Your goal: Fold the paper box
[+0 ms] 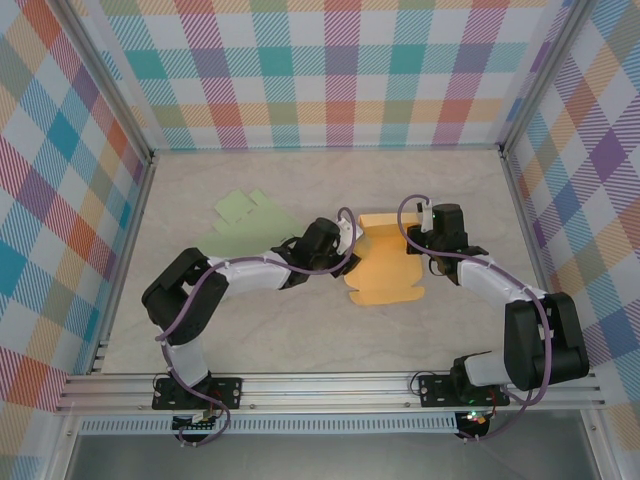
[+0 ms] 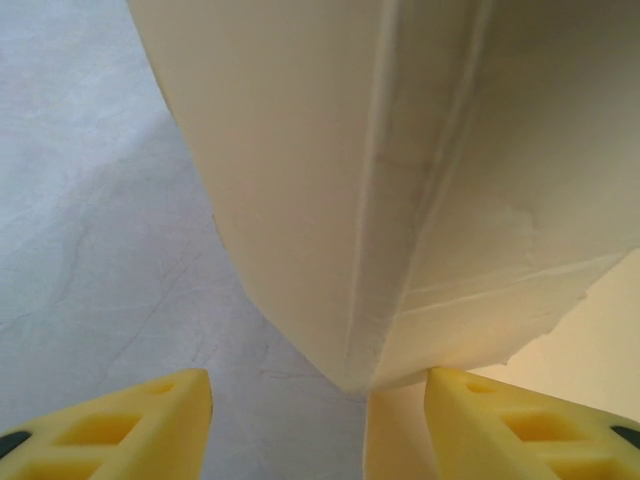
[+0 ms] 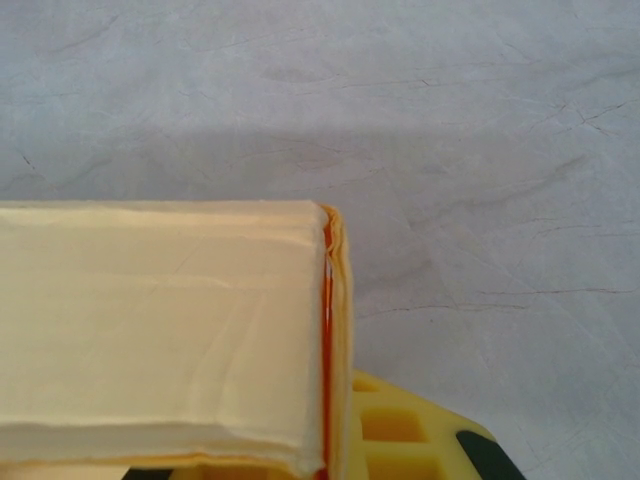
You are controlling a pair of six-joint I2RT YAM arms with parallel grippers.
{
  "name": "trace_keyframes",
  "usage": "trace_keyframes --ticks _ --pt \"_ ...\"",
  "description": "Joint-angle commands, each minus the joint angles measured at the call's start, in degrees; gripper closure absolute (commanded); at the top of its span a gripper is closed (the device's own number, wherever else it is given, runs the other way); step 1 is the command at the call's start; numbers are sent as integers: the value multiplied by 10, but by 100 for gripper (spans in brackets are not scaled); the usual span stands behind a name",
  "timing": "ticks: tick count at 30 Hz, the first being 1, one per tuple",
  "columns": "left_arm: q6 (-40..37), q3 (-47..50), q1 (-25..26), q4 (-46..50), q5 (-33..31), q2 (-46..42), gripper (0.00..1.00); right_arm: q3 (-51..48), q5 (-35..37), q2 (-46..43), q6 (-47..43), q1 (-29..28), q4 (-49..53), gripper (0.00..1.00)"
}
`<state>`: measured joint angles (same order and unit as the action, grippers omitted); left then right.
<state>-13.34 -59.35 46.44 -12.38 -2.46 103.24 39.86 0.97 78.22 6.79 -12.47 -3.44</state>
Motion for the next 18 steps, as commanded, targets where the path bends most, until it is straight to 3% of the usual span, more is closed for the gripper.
trace_keyframes --ticks 1,10,18 --pt "3 -24 5 -35 -20 6 42 12 -15 -2 -2 -3 -11 100" --pt "25 -38 5 -84 -26 25 35 13 -21 -1 -2 -4 -12 100" --pt "55 -33 5 -154 -115 39 47 13 -23 -1 -4 -3 -12 100"
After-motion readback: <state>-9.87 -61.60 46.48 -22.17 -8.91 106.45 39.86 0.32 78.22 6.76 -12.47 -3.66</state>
